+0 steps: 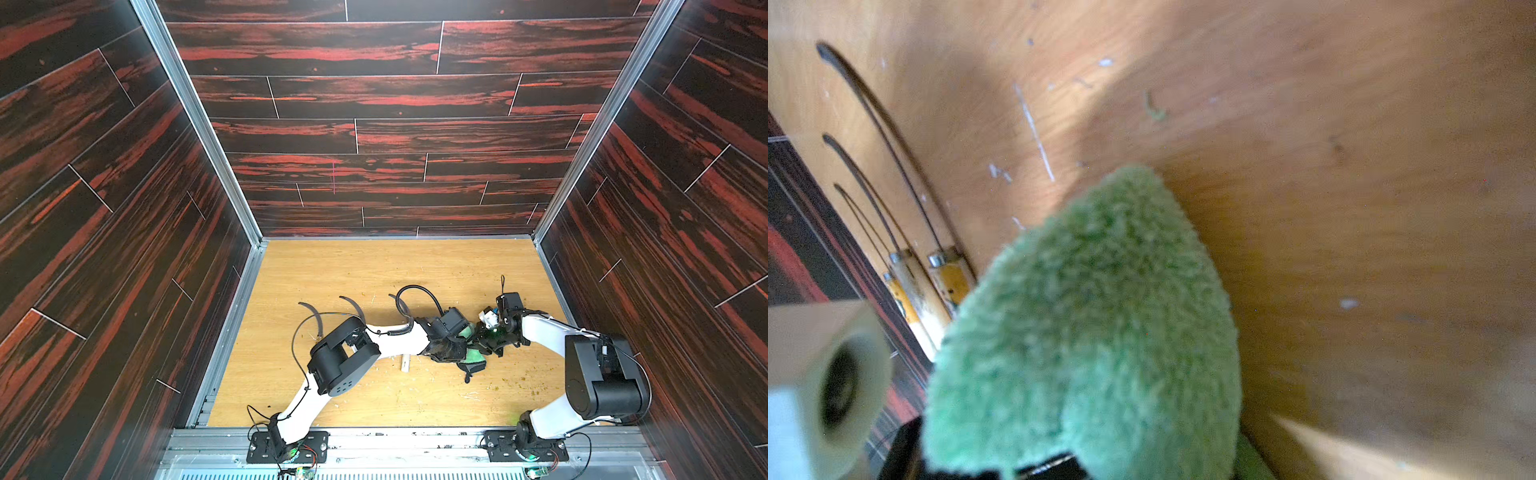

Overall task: Wipe small sickles with rags
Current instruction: Pick up the rag from the center of the board, then pick up the small sickle from the center of the board.

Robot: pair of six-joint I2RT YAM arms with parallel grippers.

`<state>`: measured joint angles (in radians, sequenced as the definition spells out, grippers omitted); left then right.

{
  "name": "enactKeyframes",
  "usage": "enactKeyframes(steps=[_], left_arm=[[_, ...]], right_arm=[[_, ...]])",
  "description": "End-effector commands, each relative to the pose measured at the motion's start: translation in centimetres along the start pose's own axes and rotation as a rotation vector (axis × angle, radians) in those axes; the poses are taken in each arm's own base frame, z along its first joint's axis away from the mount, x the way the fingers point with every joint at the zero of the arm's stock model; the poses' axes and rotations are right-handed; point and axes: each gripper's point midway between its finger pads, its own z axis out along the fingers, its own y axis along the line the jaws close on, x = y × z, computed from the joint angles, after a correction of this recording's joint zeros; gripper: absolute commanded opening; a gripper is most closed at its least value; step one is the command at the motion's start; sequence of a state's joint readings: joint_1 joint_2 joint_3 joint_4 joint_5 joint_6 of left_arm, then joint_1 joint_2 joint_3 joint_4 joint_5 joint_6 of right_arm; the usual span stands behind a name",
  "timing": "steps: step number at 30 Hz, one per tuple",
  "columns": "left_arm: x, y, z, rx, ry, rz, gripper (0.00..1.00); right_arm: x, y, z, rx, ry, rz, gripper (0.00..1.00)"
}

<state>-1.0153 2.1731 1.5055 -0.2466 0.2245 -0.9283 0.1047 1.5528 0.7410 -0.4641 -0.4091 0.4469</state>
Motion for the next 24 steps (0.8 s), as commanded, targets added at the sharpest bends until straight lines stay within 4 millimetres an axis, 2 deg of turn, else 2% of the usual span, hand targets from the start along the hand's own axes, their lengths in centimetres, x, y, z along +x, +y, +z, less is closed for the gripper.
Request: enactKeyframes(steps=[1,3,5,7,8,12,15,19,21,24], left_arm=[[-0.3,4.4,-3.2,-0.193,-0.044,-0.007,0.31],[-0.4,3.9,-6.0,-0.223,-0.083,0.027,0.45],[0.2,4.2,-8.4,-0.264,-0.108,0.046,0.57],[1.0,5.1,-10.0,-0.291,-0.12,0.036,0.61],[2.1,6.4,-10.7,-0.336,-0.099,0.025,0.62],[4.7,9.4,-12.8,-0.471,-0.09,0.046,0.64],[6.1,10.9,-12.9,-0.526,-0.077,0.058,0.64],[6.4,12.5,-12.3,-0.556,-0.101,0.049,0.63],[6.1,12.2,-12.4,-0.52,-0.138,0.038,0.63],[6.1,12.7,-12.0,-0.507,-0.168,0.015,0.63]], right_arm=[[0.7,-0.4,-1.2,0.052,-0.012,0.006,0.05],[0.2,-0.5,-1.9,0.08,-0.047,-0.005,0.04],[-0.3,0.0,-2.5,0.076,-0.068,-0.015,0.04],[-0.6,0.6,-2.9,0.065,-0.081,-0.026,0.04],[-0.8,0.9,-3.1,0.057,-0.085,-0.031,0.04],[-1.3,1.6,-3.3,0.038,-0.087,-0.051,0.04],[-1.6,1.7,-3.2,0.037,-0.084,-0.059,0.04],[-1.5,2.2,-2.9,0.007,-0.073,-0.062,0.04],[-1.5,2.2,-3.0,0.004,-0.073,-0.065,0.04],[-1.5,2.3,-3.1,0.004,-0.075,-0.068,0.04]])
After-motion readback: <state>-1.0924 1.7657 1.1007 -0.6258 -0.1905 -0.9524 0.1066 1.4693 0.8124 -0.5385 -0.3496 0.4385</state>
